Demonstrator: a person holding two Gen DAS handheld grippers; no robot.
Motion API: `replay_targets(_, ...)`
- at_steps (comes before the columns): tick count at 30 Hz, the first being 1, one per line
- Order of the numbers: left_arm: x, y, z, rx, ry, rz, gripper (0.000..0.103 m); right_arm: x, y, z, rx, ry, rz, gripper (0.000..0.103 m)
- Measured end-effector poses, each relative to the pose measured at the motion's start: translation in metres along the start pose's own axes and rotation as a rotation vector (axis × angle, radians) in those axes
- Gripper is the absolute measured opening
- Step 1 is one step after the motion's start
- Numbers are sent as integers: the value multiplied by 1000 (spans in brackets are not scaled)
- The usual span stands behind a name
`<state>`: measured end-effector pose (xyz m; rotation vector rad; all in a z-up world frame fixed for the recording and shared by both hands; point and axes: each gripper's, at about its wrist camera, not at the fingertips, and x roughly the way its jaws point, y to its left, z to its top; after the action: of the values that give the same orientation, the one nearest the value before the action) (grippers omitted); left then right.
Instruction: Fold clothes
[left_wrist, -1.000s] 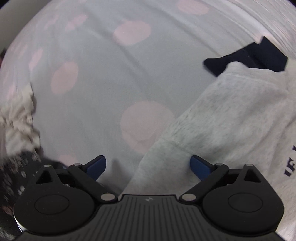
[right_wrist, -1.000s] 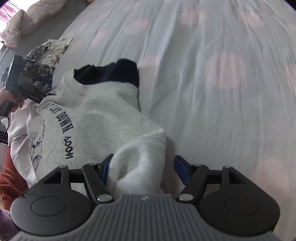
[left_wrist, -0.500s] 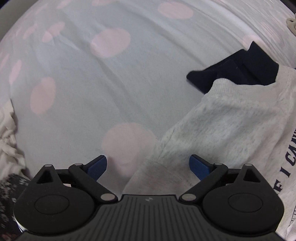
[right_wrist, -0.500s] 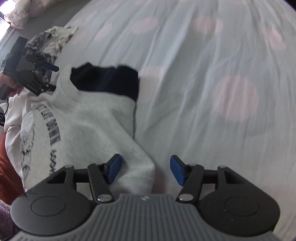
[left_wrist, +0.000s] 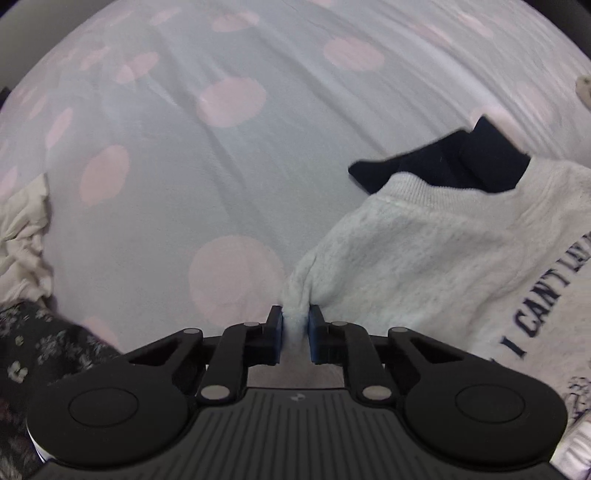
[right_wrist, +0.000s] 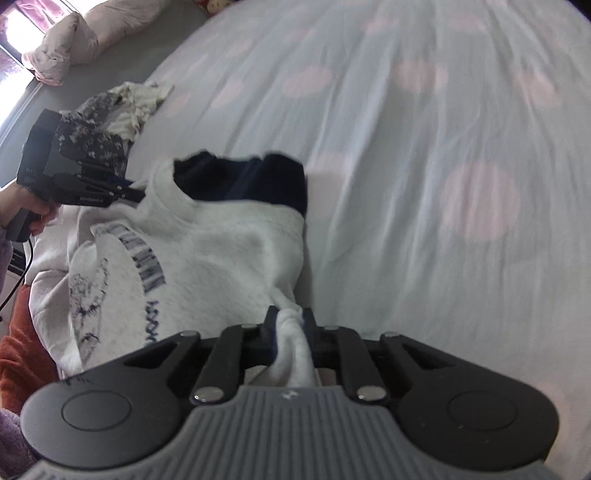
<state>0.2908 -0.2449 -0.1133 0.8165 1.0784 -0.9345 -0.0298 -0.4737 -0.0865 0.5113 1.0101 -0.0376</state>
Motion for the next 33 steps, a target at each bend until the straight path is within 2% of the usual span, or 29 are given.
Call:
replay_targets(2, -26, 5, -1, -34, -54, 19, 10, -21, 9, 5, -20, -62, -27, 10)
replay_targets(5, -87, 9, -1, -88, -188, 49, 10, -52, 25, 17, -67, -159, -85, 7)
replay_targets(9, -174, 15, 4, -148, -386, 156, 9, -94, 57, 39, -160, -299, -151, 7)
replay_targets(10, -194, 17, 4, -160, -422, 177, 9, -105, 66, 43, -186, -342, -157, 7)
replay_targets(12, -223, 18, -2, -162, -441, 207, 9, -125, 87, 48, -250, -412, -162, 7)
replay_targets(15, -248, 12, -24, -154, -428, 255, 9, -137, 115, 41, -344, -448, -169, 7)
replay_targets(19, -238, 4, -73, -185, -338, 273, 9, -123, 139, 15, -427, -420, -162, 7)
replay_targets(24, -193, 2, -154, -282, -189, 253, 9, -74, 163, -46, -479, -290, -71, 7)
replay_targets(28, -157, -5, -213, -322, -78, 233, 9, -31, 185, -101, -495, -139, 9, 7)
replay_targets(30, -142, -8, -230, -328, -48, 237, 9, -10, 192, -123, -507, -70, 10, 8)
replay_targets(33, -132, -6, -247, -365, -43, 218, 9, 16, 198, -147, -516, 24, 8, 12)
